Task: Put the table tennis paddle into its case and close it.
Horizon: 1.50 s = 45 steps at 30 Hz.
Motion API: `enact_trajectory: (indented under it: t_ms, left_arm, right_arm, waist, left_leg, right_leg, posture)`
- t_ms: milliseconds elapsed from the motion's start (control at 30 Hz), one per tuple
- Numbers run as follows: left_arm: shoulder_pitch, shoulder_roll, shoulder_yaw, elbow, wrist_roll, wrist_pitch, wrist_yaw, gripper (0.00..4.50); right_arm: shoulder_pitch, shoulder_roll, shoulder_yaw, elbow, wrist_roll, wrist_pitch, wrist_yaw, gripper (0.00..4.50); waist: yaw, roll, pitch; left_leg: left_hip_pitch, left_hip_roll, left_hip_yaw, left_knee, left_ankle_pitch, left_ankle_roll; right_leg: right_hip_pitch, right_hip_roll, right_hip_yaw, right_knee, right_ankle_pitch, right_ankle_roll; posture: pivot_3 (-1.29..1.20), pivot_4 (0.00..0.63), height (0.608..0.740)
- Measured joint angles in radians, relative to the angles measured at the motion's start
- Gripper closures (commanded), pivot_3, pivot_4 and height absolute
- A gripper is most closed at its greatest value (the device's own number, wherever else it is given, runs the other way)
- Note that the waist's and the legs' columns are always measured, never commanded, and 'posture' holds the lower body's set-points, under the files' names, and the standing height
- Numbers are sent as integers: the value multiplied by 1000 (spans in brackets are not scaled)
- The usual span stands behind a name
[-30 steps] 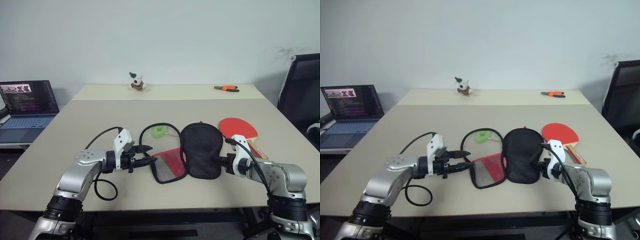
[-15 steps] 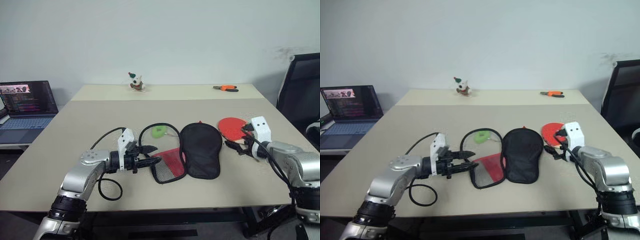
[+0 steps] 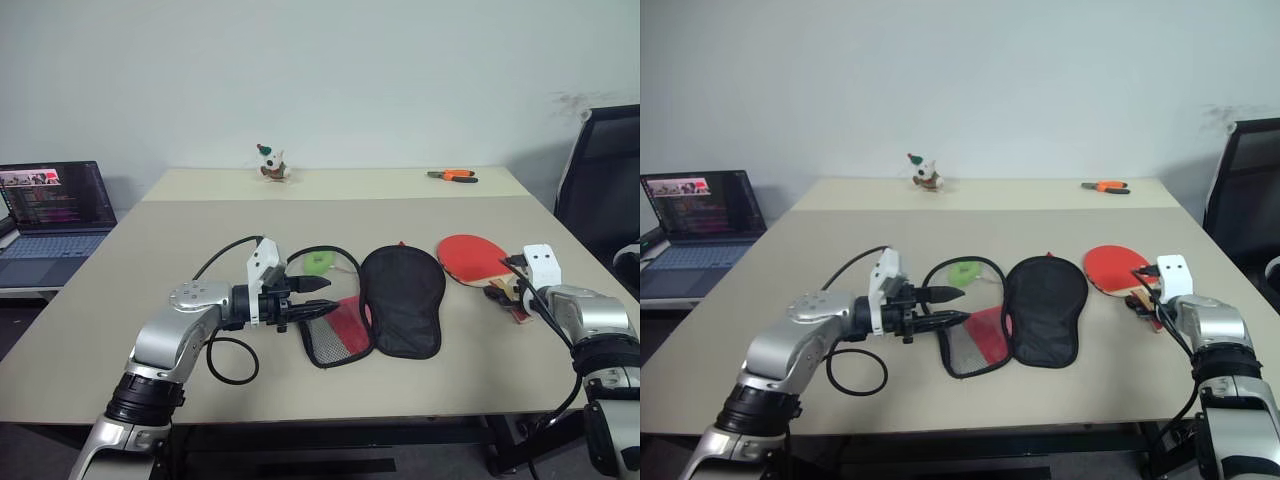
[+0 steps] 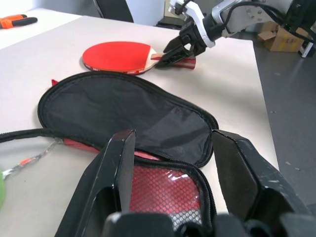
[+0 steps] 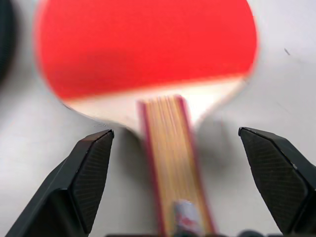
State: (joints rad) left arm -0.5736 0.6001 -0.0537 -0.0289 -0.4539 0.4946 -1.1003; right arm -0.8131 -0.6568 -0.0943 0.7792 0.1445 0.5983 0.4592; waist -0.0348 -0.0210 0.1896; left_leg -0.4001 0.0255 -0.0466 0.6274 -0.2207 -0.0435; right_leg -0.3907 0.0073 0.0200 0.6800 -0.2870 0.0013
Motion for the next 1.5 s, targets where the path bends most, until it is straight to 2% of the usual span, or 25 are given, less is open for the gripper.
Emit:
enact_trajectory:
  t_ms: [167,267,500,567,767,933,1067,1167,1233,1333,1500]
  left_arm:
    - [13,8,0,-10,1,4,7,1866]
    - [14,19,0,-14,1,8,12,1866]
    - [14,28,0,-18,1,19,20,1866]
    - [15,29,0,-19,1,19,21,1866]
    - [44,46,6,-34,1,20,38,1866]
    - [87,83,61,-43,-2,21,52,1866]
    - [108,91,85,-46,-7,22,65,1866]
    - [115,93,88,-46,-8,22,66,1866]
    - [118,95,89,-46,-8,21,65,1866]
    - [118,95,89,-46,-8,21,65,1866]
    - [118,95,88,-46,-8,19,64,1866]
  right_arm:
    - [-39,0,8,97,-32,-73,39,45]
    - [-52,8,1,129,-36,-95,45,592]
    - [-71,43,-8,155,-37,-112,28,2904]
    - [-72,48,-28,156,-37,-111,-11,3362]
    - [-47,68,-62,62,-16,-39,-68,3381]
    - [49,96,-108,-339,53,207,-104,3381]
    - [103,243,-152,-784,146,479,-206,3381]
    - [136,365,-162,-977,165,612,-290,3381]
    - [165,462,-160,-1073,172,690,-346,3381]
    - [203,550,-150,-1140,174,749,-395,3381]
    - [226,589,-127,-1156,151,749,-441,3381]
  waist:
    - [-1,0,0]
    - [-2,0,0]
    - [-4,-1,0]
    - [-4,-1,0]
    - [-6,0,0]
    - [-6,3,2]
    - [-7,4,2]
    - [1,3,2]
    - [2,3,2]
    - [5,3,2]
    - [3,3,2]
  left_leg:
    - [1,0,0,1,0,0]
    - [1,0,1,1,0,0]
    - [2,0,0,2,0,0]
    - [2,0,0,2,0,0]
    - [1,1,1,1,0,0]
    - [-3,2,3,-1,0,0]
    - [-8,4,6,0,0,0]
    - [-8,3,6,1,0,0]
    - [-8,2,7,1,0,0]
    - [-9,1,7,1,0,0]
    - [-9,2,8,1,0,0]
  right_leg:
    - [0,0,0,0,0,0]
    - [1,0,0,1,0,0]
    - [2,0,1,1,0,0]
    - [2,0,2,1,1,0]
    - [1,0,5,1,1,0]
    - [-7,0,7,2,0,-1]
    - [-16,0,12,7,0,-1]
    - [-16,1,12,8,0,0]
    - [-16,2,13,9,0,0]
    - [-16,2,14,8,0,0]
    - [-17,2,14,8,1,0]
  posture:
    - [0,150,740]
    - [0,150,740]
    - [0,150,740]
    - [0,150,740]
    - [0,150,740]
    - [0,150,740]
    - [0,150,740]
    - [0,150,740]
    - [0,150,740]
    - [0,150,740]
    - [0,150,740]
